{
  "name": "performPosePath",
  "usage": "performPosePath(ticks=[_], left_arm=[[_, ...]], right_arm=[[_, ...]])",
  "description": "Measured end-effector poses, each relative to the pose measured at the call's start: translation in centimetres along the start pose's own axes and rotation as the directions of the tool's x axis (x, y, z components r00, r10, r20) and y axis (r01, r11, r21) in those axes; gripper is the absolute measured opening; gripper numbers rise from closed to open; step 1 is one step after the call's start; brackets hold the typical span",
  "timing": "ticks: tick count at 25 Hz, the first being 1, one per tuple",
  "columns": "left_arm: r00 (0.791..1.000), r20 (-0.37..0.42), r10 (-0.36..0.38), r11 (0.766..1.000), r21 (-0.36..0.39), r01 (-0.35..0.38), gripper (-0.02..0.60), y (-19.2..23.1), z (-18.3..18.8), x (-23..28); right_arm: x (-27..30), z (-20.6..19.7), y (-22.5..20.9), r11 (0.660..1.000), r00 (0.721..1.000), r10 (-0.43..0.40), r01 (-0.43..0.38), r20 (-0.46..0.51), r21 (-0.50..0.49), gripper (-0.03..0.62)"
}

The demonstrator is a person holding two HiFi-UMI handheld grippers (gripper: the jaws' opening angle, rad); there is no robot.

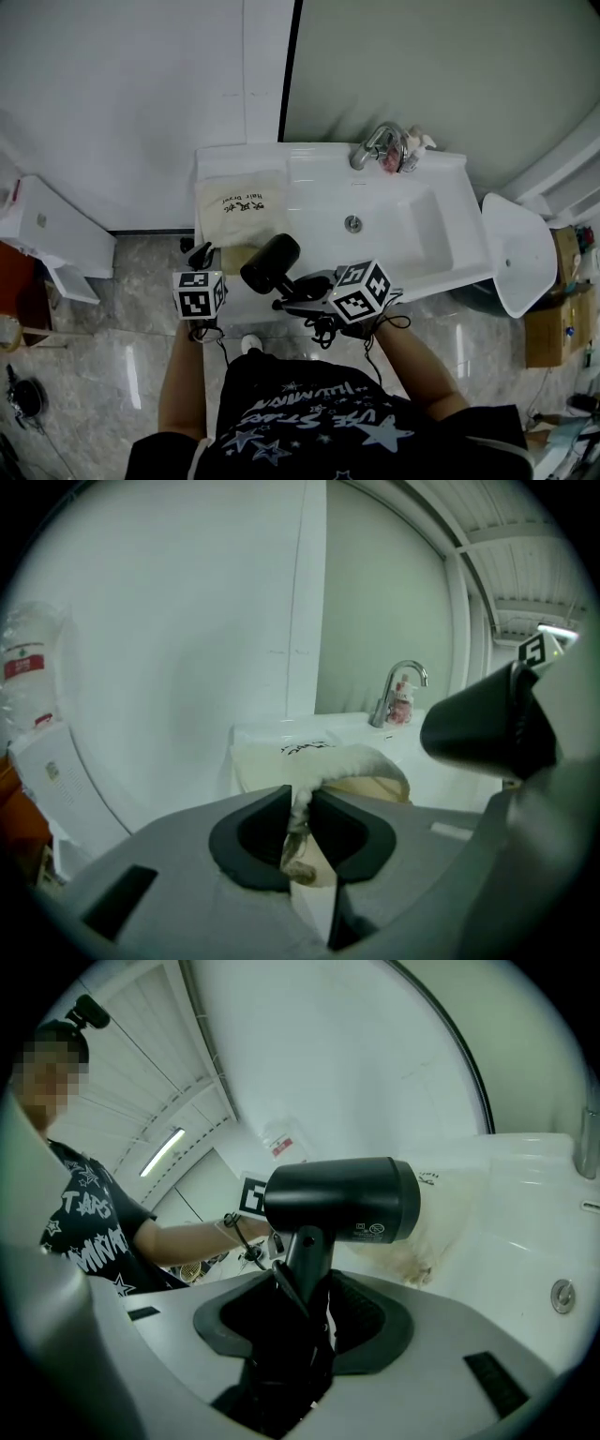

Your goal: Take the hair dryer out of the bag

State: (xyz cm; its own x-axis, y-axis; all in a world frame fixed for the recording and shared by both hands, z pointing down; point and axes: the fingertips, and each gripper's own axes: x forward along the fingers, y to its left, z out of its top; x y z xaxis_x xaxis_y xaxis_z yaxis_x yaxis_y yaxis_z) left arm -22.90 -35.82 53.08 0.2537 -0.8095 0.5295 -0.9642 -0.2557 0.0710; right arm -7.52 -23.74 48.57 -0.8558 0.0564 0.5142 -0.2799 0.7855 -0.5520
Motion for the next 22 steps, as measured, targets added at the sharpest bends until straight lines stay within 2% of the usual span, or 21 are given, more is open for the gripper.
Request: performPosePath(ticks=[2,5,7,14,18,22], left_arm=[[1.0,-0.015,0.011,1.0,0.024,-0.011,0.065,-0.6,-0.5,-0.4],[0.999,-0.032,0.027,0.999,0.029,-0.026,0.175,-1.4,-1.4,-1.2],[0.999,-0.03,0.041,0.999,0.025,-0.041,0.204,-2.0,-1.8,-2.0],[0.995,0.038,0.093,0.995,0.03,-0.094,0.233,-6.1,-2.0,-5.9],[0.991,0.093,0.092,0.995,0.031,-0.095,0.233,-10.7,-2.1,-8.3],[0.984,0.155,0.086,0.995,0.032,-0.092,0.233,-16.0,-2.5,-11.3]], right_arm=[[-1.2,0.3,0.1,1.0,0.998,-0.024,0.024,0.055,-0.007,0.181],[-3.0,0.6,-0.3,0.996,0.984,-0.089,0.091,0.152,-0.003,0.181],[-4.2,0.4,-0.6,0.992,0.969,-0.129,0.128,0.208,0.019,0.181],[-9.5,-1.6,-0.4,0.979,0.914,-0.205,0.195,0.35,0.065,0.181],[-12.8,-3.4,-0.1,0.973,0.884,-0.232,0.217,0.406,0.083,0.181],[-15.4,-6.0,0.9,0.967,0.872,-0.249,0.248,0.422,0.058,0.181]])
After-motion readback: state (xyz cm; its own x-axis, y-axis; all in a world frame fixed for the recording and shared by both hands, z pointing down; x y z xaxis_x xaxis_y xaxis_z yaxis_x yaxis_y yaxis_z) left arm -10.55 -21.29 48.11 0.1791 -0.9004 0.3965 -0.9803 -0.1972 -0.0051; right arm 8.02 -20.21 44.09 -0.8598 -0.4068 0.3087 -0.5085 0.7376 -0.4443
